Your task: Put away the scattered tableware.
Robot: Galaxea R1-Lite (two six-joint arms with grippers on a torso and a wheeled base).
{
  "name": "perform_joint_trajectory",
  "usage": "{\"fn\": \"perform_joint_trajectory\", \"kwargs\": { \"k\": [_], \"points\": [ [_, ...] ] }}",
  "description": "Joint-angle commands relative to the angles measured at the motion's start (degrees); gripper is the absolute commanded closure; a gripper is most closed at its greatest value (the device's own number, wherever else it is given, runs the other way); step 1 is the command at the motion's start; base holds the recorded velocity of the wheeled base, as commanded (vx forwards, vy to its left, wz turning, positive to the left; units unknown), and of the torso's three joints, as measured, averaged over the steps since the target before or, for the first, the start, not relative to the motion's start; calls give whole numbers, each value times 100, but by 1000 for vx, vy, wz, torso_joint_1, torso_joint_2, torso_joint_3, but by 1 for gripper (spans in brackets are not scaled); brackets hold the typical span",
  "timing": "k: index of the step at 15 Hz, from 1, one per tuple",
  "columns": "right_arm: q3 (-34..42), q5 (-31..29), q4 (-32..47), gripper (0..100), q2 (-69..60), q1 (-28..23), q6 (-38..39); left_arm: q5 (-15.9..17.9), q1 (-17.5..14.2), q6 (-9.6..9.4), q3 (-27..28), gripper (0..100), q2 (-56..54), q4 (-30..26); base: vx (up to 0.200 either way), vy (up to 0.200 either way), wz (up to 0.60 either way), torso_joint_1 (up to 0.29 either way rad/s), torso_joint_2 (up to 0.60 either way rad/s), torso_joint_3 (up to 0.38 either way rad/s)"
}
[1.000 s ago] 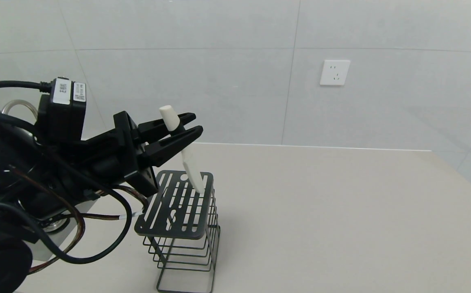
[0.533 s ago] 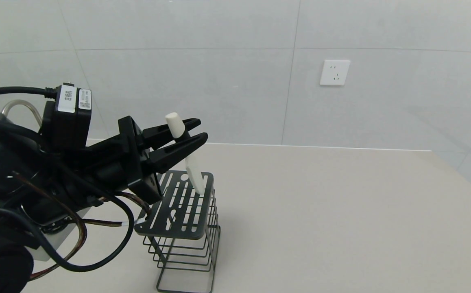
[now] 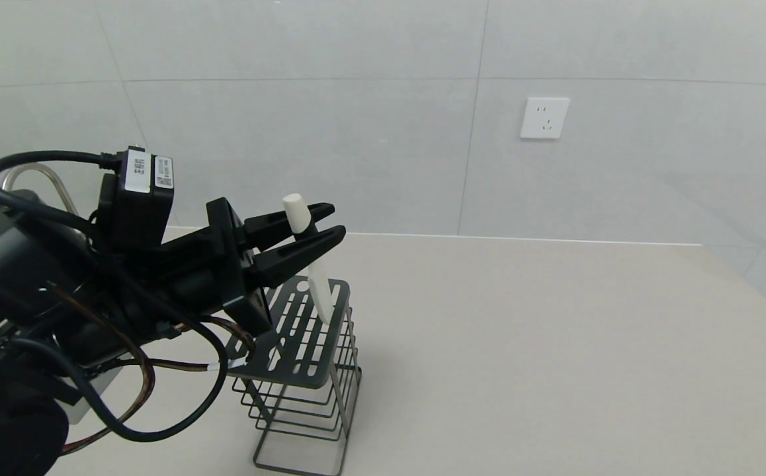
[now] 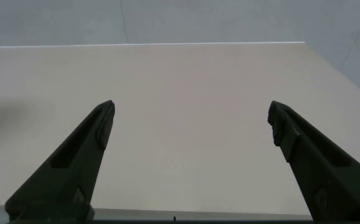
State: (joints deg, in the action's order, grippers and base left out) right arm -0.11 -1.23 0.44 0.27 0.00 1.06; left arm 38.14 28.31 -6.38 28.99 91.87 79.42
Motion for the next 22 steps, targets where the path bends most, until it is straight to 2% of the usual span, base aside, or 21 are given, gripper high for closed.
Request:
{"fn": "perform_joint_trajectory", "kwargs": {
  "k": [1, 6, 9, 11, 15, 18, 19, 22],
  "points": [
    [-7, 0, 0, 0, 8, 0, -1, -9, -1, 5, 1, 100, 121, 21, 0, 0, 0, 0, 0, 0],
    [-7, 0, 0, 0, 8, 9, -1, -9, -36, -13, 1, 100, 376, 56, 0, 0, 0, 0, 0, 0],
    [-7, 0, 0, 0, 8, 0, -1, 0, -36, -4, -209, 100, 455, 161, 0, 0, 0, 0, 0, 0],
    [2, 0, 0, 0, 8, 0, -1, 0, -53, 5, -403, 100, 578, 407, 0, 0, 0, 0, 0, 0],
    [2, 0, 0, 0, 8, 0, -1, 9, -62, 14, -447, 100, 982, 908, 0, 0, 0, 0, 0, 0],
    [2, 0, 0, 0, 8, 0, -1, 9, -62, 40, -447, 100, 1026, 979, 0, 0, 0, 0, 0, 0],
    [-7, 0, 0, 0, 8, 0, -1, 9, -71, 31, -456, 0, 991, 979, 0, 0, 0, 0, 0, 0],
    [2, 0, 0, 0, 8, 0, -1, 0, -71, 49, -438, 0, 877, 979, 0, 0, 0, 0, 0, 0]
  ]
}}
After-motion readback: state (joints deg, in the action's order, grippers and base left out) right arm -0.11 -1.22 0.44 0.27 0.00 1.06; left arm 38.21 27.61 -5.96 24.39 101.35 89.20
